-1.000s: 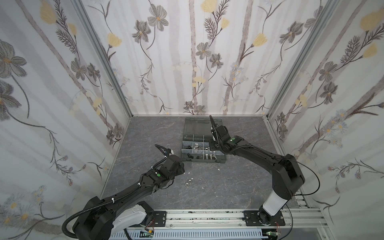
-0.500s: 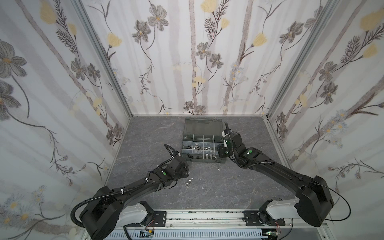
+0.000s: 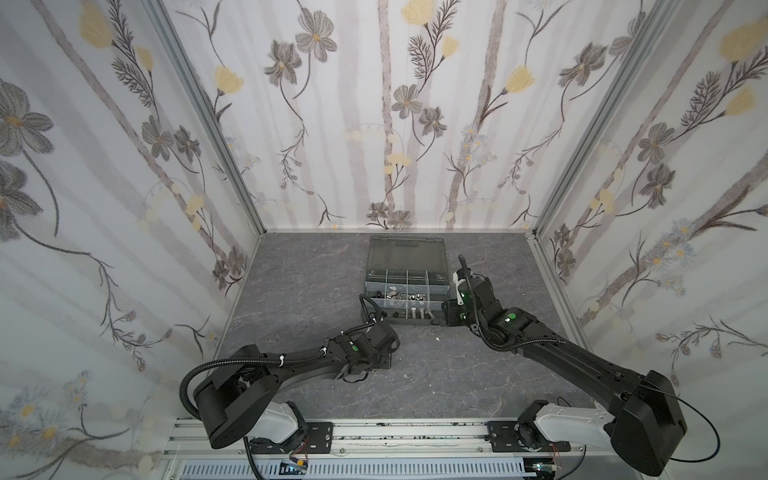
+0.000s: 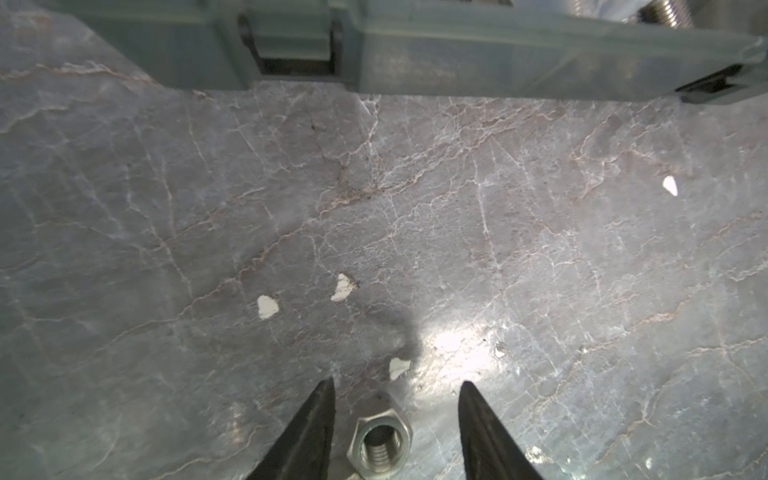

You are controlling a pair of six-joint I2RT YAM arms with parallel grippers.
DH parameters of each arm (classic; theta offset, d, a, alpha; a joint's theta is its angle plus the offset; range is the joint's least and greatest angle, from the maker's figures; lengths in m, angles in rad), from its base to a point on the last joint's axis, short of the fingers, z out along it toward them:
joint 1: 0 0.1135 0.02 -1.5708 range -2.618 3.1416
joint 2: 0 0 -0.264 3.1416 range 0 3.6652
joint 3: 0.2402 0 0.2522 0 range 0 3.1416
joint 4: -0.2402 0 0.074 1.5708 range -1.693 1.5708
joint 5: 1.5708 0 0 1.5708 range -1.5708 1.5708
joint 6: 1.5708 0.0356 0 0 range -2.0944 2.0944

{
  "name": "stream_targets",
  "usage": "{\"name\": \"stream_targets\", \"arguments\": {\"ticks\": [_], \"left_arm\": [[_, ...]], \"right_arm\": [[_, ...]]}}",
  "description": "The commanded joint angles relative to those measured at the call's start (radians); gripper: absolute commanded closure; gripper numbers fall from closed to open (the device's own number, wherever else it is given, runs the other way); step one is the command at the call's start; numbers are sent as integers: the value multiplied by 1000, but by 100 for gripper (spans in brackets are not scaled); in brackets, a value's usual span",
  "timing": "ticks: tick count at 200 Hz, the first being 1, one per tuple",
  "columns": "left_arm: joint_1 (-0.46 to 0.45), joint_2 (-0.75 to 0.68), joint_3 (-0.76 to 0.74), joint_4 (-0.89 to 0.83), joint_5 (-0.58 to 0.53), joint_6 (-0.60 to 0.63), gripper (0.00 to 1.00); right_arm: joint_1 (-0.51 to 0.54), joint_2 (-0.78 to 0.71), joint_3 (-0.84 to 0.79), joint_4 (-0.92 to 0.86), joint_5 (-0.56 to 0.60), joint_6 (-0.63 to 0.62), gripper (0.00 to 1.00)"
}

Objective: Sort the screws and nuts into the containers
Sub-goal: 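Withdraw the right gripper from the box while the left gripper grasps a hex nut, then lift and carry the hex nut with the left gripper over the hex-nut compartment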

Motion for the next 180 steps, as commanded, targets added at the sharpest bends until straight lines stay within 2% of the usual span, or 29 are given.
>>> {"name": "stream_targets", "arguments": {"ticks": [1, 93, 180], "left_arm": [[-14, 14, 13, -53, -41, 5, 51], [-48, 60, 37, -89, -56, 6, 59], [-59, 76, 46, -95, -75, 14, 77]], "right_arm": [[2, -8, -7, 26, 22, 16, 58], [1, -13, -6, 38, 21, 24, 58], [0, -20, -11, 34, 23, 24, 58]]}}
